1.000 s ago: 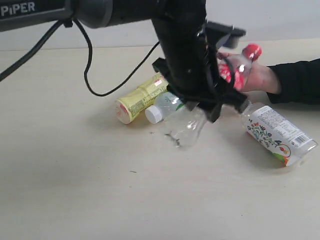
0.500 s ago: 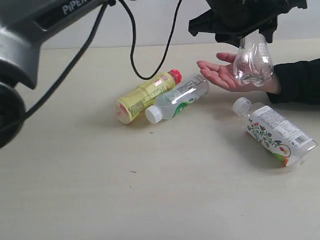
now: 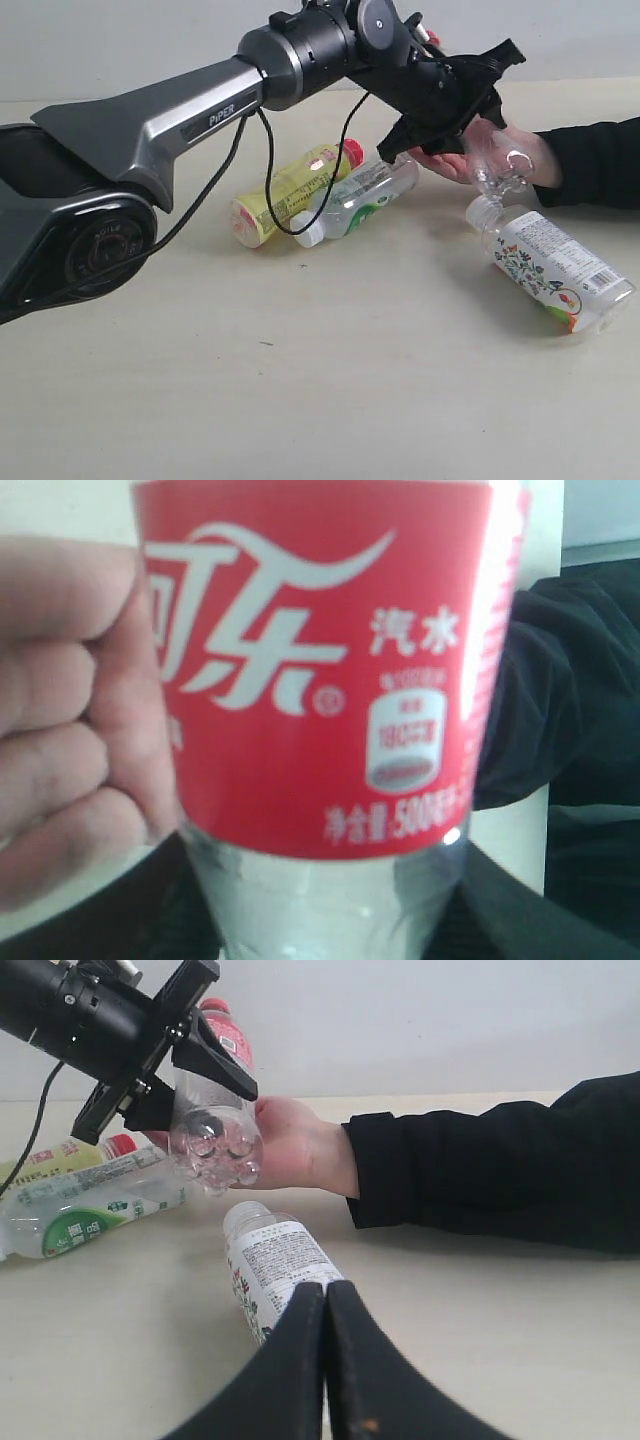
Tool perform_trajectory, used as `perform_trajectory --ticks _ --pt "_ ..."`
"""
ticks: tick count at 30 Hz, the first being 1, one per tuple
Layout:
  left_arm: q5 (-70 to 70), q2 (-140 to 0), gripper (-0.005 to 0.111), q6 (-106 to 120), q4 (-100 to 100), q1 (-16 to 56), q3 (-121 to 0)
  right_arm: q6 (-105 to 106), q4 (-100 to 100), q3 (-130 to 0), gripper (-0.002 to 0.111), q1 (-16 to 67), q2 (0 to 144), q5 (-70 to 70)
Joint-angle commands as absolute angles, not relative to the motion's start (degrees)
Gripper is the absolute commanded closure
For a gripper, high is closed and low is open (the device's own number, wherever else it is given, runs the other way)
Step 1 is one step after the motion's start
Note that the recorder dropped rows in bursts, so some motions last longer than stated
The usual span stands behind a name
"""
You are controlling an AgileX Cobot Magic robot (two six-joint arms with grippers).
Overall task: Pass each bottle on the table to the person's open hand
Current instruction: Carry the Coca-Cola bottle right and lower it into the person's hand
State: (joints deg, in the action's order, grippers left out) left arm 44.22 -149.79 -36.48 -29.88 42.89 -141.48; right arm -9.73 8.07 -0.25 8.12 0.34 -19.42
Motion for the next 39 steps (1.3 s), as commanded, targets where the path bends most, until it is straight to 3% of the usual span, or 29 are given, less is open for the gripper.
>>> perform_trajectory --ticks 1,23,26,33,39 --pt "43.6 -150.0 0.107 -34.9 -30.4 42.0 -142.0 -9.6 7.9 0.0 0.108 8.3 0.0 -19.0" --pt "41.6 -152.0 0.106 -33.1 -32.3 40.9 -142.0 -9.6 7.9 0.0 0.108 8.3 0.0 -19.0" --pt "41.5 -152.2 0.096 -33.2 -32.9 40.8 -142.0 -9.6 7.9 0.0 0.108 8.3 0.0 -19.0" --pt "41.6 -152.2 0.059 -33.4 -33.8 40.0 -142.0 -9.6 7.9 0.0 0.108 8.3 0.0 -19.0" --pt "41.6 -152.1 0.046 -33.4 -33.8 40.0 -142.0 -9.6 7.9 0.0 0.108 8.3 0.0 -19.0"
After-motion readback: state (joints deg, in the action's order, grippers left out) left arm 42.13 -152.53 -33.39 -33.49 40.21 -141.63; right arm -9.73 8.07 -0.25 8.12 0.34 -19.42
